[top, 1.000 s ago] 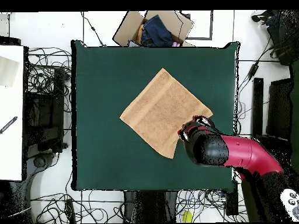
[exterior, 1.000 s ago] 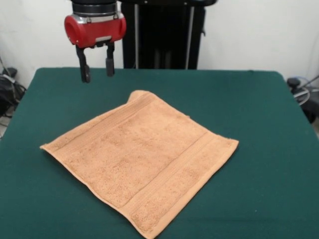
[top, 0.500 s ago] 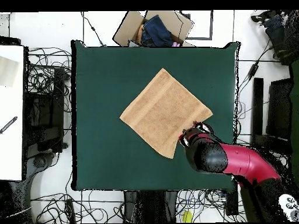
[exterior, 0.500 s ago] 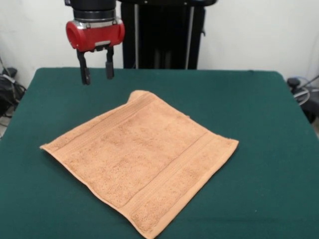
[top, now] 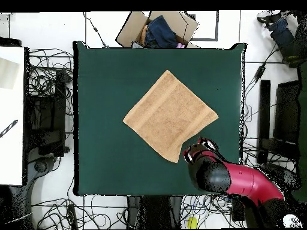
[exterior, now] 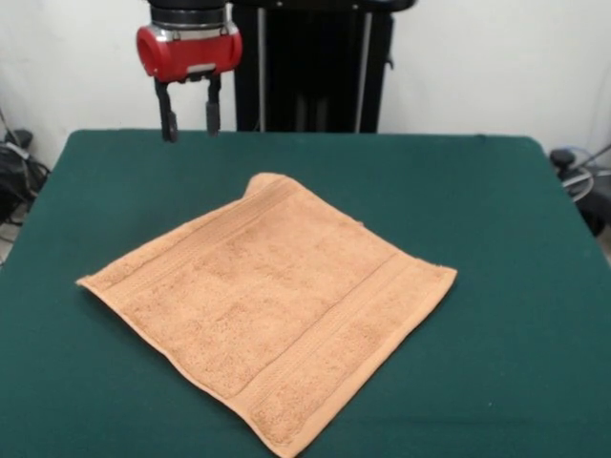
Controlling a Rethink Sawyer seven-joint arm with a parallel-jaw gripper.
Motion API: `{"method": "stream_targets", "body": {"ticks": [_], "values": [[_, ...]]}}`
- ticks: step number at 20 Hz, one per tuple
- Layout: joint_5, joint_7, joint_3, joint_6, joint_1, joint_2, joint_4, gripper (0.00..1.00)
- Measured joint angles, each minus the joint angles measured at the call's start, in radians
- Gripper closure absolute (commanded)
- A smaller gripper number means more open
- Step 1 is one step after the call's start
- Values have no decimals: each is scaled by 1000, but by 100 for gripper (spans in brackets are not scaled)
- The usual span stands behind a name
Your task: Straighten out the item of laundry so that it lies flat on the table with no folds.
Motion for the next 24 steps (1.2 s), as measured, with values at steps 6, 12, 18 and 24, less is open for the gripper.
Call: {"method": "stream_targets", "body": {"ticks": [6,12,18,24], "values": [[-2,0,-5,-80,0,-70,87,0],[-12,0,-36,-149,14,-130,151,0],[-12,0,-93,-172,80,-187,206,0],[-12,0,-139,-181,149,-229,259,0]]}}
